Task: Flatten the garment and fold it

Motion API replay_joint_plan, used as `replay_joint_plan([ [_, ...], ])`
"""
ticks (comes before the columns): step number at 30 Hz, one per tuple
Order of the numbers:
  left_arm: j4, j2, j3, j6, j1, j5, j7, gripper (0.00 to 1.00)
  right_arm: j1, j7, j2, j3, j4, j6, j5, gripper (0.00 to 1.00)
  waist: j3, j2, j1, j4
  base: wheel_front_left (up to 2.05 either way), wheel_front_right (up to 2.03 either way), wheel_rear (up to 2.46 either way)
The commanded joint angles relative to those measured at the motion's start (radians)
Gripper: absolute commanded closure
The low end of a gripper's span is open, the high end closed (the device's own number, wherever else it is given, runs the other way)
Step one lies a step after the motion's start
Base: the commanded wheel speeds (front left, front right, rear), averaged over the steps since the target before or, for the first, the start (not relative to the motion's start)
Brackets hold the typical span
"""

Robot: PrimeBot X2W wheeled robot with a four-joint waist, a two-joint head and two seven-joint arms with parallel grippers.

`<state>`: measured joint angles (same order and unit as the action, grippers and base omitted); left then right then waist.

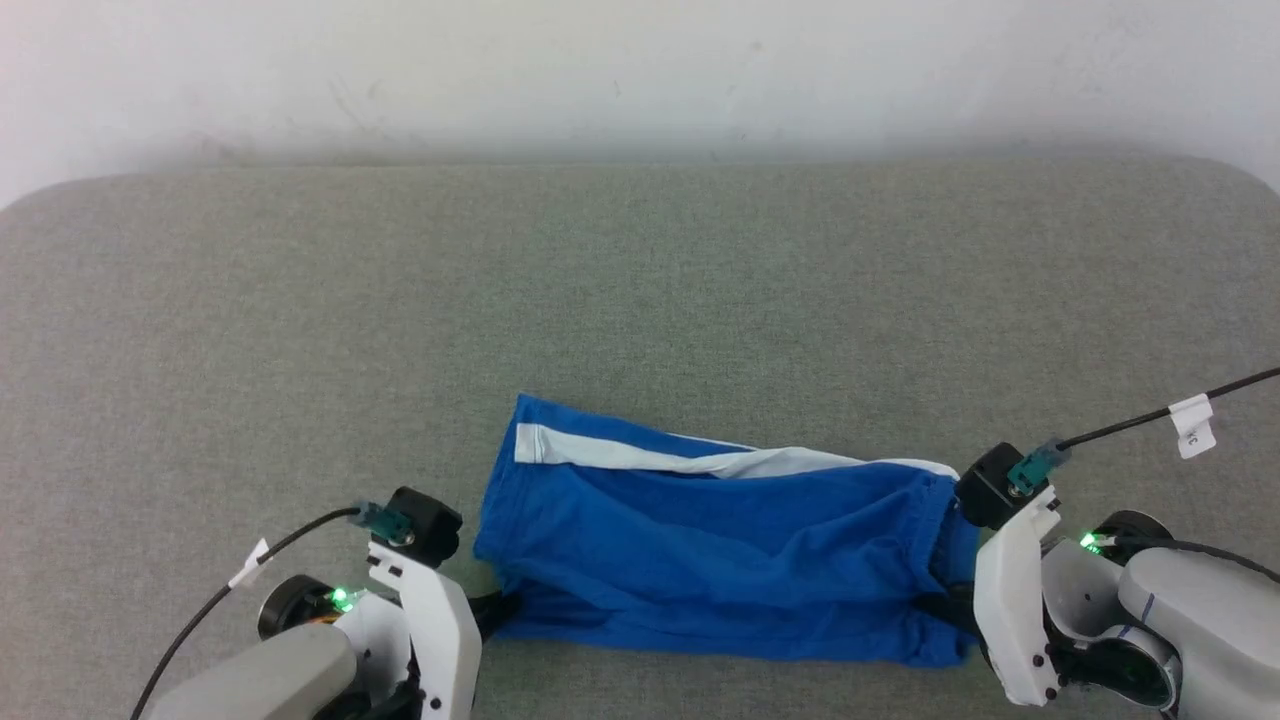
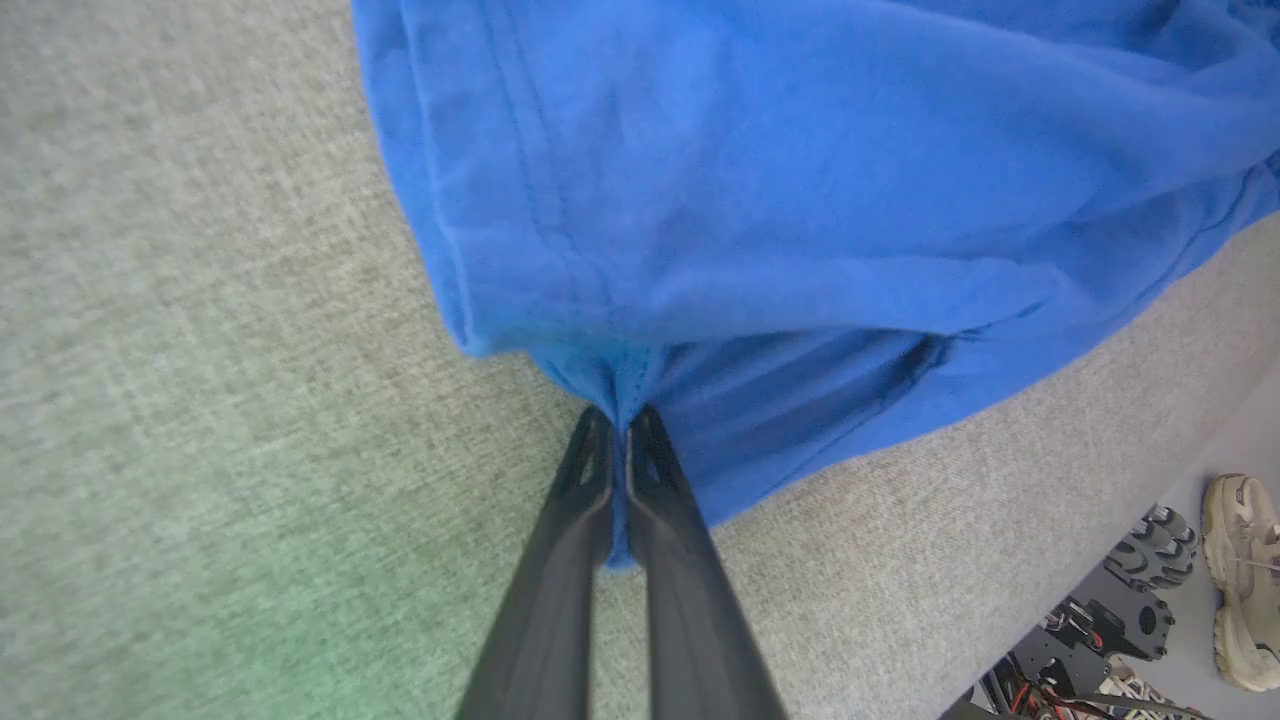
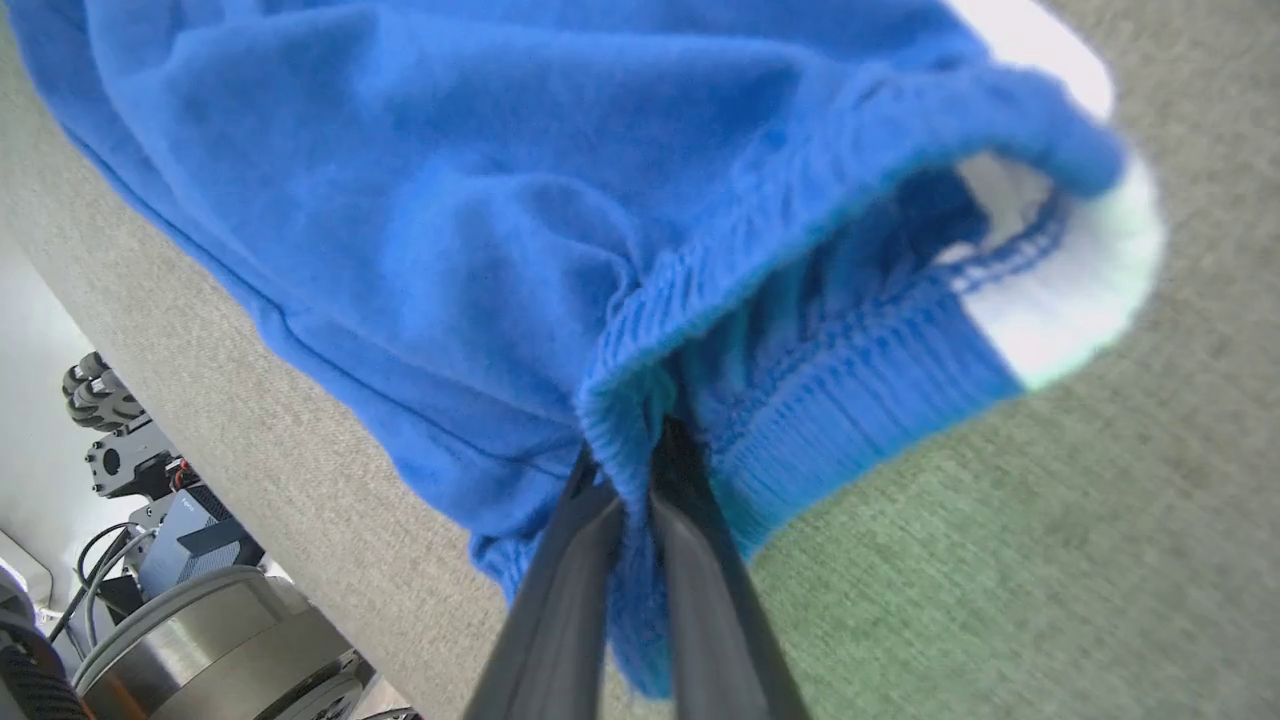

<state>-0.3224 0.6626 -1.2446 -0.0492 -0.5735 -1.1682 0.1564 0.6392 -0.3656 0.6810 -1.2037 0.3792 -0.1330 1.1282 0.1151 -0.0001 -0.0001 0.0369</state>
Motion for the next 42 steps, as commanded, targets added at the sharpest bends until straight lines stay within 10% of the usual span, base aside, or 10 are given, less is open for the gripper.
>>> replay_joint_plan([
  [1, -0.021, -0.006, -0.009, -0.007, 0.034, 0.001, 0.002, 1.0, -0.023, 0.003, -0.001, -0.009, 0.017, 0.002, -0.007, 1.0, 0.002, 0.0001, 0.0001, 0.001, 0.0, 0.0, 0.0],
  [2, -0.027, -0.008, -0.009, -0.01, 0.036, 0.005, -0.006, 1.0, -0.025, 0.013, -0.006, -0.007, 0.021, 0.002, -0.011, 0.58, -0.002, 0.0001, 0.0001, 0.0, 0.0, 0.0, 0.0],
  [3, -0.029, -0.009, -0.005, -0.015, 0.04, 0.007, -0.019, 0.72, -0.026, 0.026, -0.01, -0.003, 0.019, 0.002, -0.013, 0.0, -0.008, 0.0001, 0.0001, 0.0, 0.0, 0.0, 0.0],
  [4, -0.027, -0.008, -0.002, -0.019, 0.042, 0.012, -0.036, 0.05, -0.026, 0.041, -0.009, 0.0, 0.012, 0.002, -0.018, 0.0, -0.016, 0.0001, 0.0001, 0.0, 0.0, 0.0, 0.0],
  [5, -0.022, -0.003, 0.002, -0.028, 0.045, 0.021, -0.055, 0.0, -0.025, 0.057, -0.004, 0.005, 0.002, 0.002, -0.025, 0.0, -0.025, 0.0001, 0.0001, 0.0, 0.0, 0.0, 0.0],
  [10, 0.069, 0.048, 0.034, -0.109, 0.07, 0.067, -0.17, 0.0, -0.03, 0.129, 0.064, 0.057, -0.093, 0.002, -0.057, 0.0, -0.075, 0.0001, 0.0001, 0.004, 0.0, 0.0, 0.0],
  [17, 0.222, 0.115, 0.144, -0.349, 0.119, 0.166, -0.39, 0.0, -0.059, 0.158, 0.18, 0.215, -0.226, 0.002, -0.106, 0.0, -0.097, 0.0001, 0.0001, 0.007, 0.0, 0.0, 0.0],
  [26, 0.383, 0.003, 0.529, -0.614, 0.323, 0.566, -0.418, 0.0, -0.16, 0.003, 0.16, 0.43, -0.224, 0.002, -0.102, 0.0, -0.084, 0.0001, 0.0001, 0.011, 0.0, 0.0, 0.0],
  [31, 0.432, -0.075, 0.668, -0.654, 0.455, 0.737, -0.418, 0.0, -0.195, -0.145, 0.118, 0.501, -0.206, 0.002, -0.059, 0.0, -0.07, 0.0001, 0.0001, 0.018, 0.0, 0.0, 0.0],
  [42, 0.45, -0.244, 0.83, -0.577, 0.561, 0.962, -0.418, 0.0, -0.183, -0.374, -0.058, 0.585, -0.064, 0.002, -0.151, 0.0, -0.002, 0.0001, 0.0001, 0.058, 0.0, 0.0, 0.0],
])
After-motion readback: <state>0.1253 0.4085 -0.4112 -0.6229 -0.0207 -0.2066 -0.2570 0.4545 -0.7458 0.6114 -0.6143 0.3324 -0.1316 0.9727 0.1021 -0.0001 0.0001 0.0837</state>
